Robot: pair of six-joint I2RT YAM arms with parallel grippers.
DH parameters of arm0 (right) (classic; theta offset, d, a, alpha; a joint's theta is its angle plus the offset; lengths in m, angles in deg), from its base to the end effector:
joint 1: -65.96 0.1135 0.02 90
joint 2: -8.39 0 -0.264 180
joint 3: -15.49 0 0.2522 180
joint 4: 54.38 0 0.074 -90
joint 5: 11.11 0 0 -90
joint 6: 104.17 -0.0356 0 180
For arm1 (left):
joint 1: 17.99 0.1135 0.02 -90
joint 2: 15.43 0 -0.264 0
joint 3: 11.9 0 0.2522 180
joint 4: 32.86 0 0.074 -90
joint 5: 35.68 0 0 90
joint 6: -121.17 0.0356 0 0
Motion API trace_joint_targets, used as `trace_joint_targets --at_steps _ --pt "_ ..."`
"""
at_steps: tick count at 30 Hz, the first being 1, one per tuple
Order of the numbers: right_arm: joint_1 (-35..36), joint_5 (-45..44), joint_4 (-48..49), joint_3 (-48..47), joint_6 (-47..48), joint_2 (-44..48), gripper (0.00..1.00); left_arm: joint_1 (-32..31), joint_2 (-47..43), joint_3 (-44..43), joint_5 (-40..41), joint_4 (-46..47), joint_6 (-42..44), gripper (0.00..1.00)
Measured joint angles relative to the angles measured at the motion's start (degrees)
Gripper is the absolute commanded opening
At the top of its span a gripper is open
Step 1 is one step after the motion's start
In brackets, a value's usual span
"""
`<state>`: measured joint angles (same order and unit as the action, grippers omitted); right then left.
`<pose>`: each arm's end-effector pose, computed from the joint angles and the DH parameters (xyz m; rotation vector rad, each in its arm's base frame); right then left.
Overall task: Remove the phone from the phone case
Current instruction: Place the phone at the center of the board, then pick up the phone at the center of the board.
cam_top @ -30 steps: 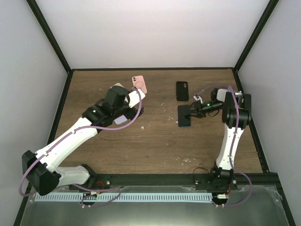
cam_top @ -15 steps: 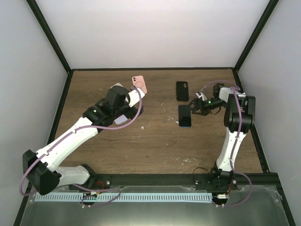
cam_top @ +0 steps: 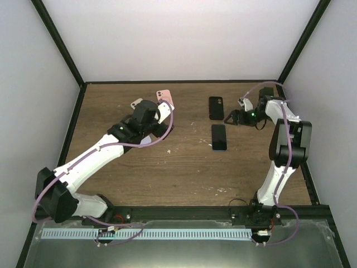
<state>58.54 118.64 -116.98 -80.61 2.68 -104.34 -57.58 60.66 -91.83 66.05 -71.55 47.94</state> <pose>0.3823 -0.0268 0.1852 -0.3112 2.6622 0.8937 0.2339 -0.1840 0.3244 0.9185 1.9600 -0.0057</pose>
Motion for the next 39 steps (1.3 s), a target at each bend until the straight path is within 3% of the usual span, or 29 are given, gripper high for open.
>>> trace_joint_targets --at_steps 7,15,24,31,39 --pt "0.0 -8.39 8.31 1.75 1.6 13.86 1.0 3.1 7.82 -1.64 1.64 4.13 -6.78 1.0" --pt "0.0 -14.78 20.28 8.26 -0.13 29.29 1.0 4.7 29.83 -20.48 7.48 -0.68 -18.12 1.0" --pt "0.0 -11.85 20.5 7.28 -6.03 31.47 1.0 6.91 48.72 -41.7 12.44 -11.52 -32.63 0.99" --pt "0.0 -8.57 20.52 7.41 -9.33 32.39 1.0 10.19 54.62 -45.97 10.78 -15.23 -39.19 0.99" --pt "0.0 -6.84 20.68 8.22 -10.54 32.39 1.0 11.06 58.05 -49.22 9.2 -14.43 -40.19 0.99"
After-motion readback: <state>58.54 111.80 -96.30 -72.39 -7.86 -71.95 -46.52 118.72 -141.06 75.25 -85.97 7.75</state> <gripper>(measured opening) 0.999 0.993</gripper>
